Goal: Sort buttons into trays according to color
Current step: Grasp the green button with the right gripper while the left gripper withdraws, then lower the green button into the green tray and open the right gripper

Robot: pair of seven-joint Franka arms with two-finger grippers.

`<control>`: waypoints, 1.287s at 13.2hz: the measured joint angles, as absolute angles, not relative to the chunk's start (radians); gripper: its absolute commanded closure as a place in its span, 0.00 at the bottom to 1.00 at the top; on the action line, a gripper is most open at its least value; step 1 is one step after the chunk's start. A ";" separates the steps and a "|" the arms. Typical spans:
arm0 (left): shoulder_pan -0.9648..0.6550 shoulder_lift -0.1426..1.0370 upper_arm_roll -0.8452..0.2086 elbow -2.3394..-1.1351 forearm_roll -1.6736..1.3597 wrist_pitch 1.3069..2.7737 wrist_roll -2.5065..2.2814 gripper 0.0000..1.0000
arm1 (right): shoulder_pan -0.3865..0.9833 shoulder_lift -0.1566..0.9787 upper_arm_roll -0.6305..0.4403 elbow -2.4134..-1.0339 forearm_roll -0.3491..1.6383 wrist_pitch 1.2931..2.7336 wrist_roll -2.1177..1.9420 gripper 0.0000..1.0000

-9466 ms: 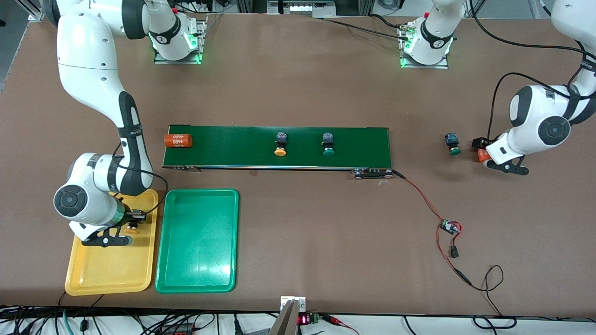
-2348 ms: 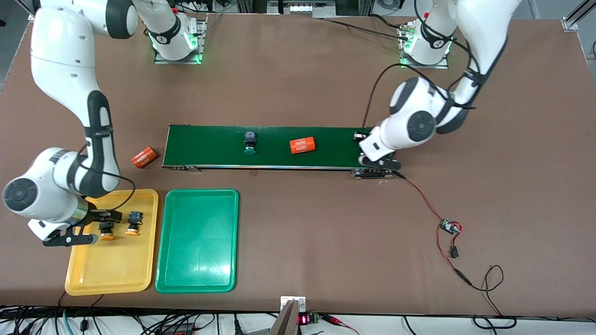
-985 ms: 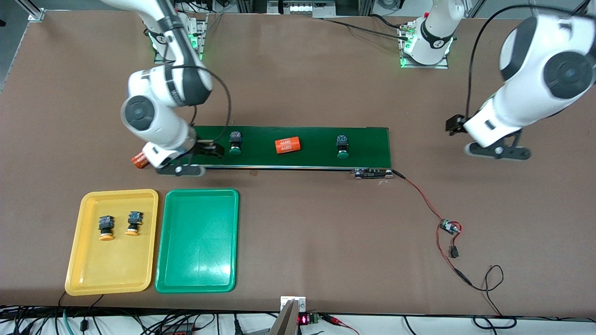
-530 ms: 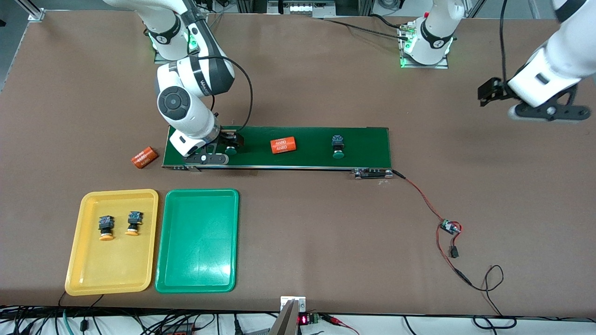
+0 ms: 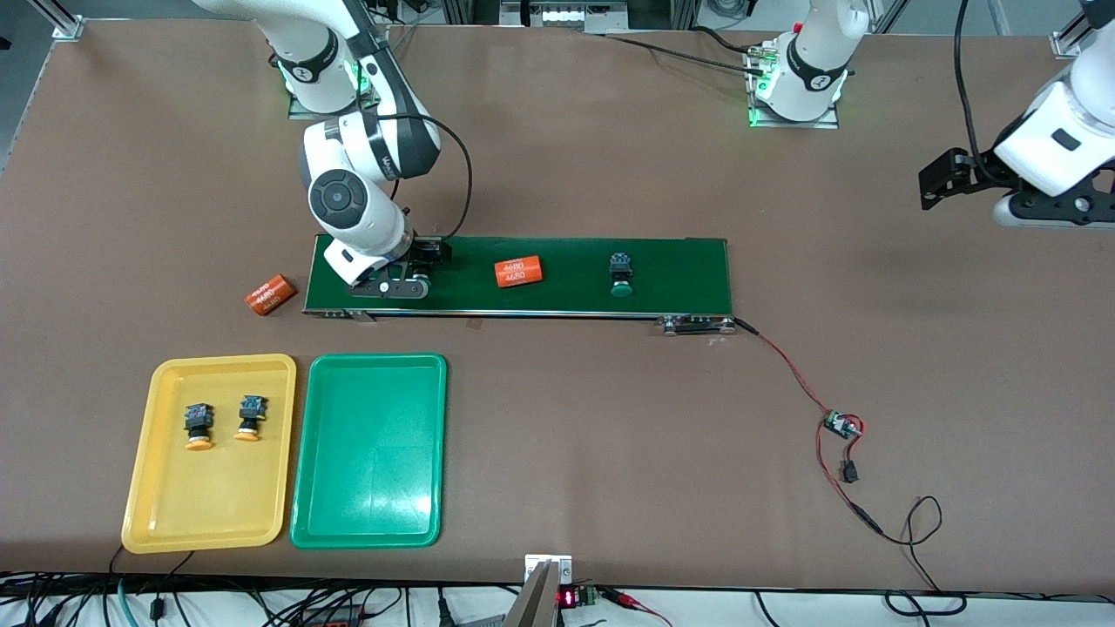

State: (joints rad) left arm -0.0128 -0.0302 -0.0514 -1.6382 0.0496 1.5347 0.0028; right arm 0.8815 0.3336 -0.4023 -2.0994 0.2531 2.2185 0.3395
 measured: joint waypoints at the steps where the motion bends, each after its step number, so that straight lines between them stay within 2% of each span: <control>1: -0.013 -0.030 -0.044 -1.636 0.043 1.535 0.031 0.00 | 0.883 0.337 -0.402 -2.110 0.253 2.225 0.339 0.03; 3: -0.013 -0.030 -0.039 -1.636 0.041 1.535 0.049 0.00 | 0.883 0.348 -0.403 -2.118 0.253 2.231 0.340 0.32; 4: -0.013 -0.030 -0.038 -1.636 0.041 1.535 0.049 0.00 | 0.881 0.353 -0.404 -2.118 0.253 2.233 0.340 0.54; 5: -0.013 -0.029 -0.038 -1.635 0.041 1.535 0.049 0.00 | 0.881 0.355 -0.407 -2.118 0.253 2.233 0.340 0.68; 7: -0.013 -0.029 -0.039 -1.626 0.041 1.535 0.049 0.00 | 0.879 0.355 -0.412 -2.117 0.253 2.233 0.341 0.83; 9: -0.013 -0.029 -0.039 -1.624 0.041 1.532 0.049 0.00 | 0.873 0.355 -0.419 -2.114 0.253 2.234 0.342 0.90; 13: -0.016 -0.028 -0.041 -1.622 0.040 1.532 0.050 0.00 | 0.846 0.355 -0.420 -2.066 0.253 2.237 0.341 0.90; 17: -0.019 -0.017 -0.042 -1.612 0.040 1.532 0.051 0.00 | 0.783 0.406 -0.421 -1.909 0.251 2.234 0.336 0.90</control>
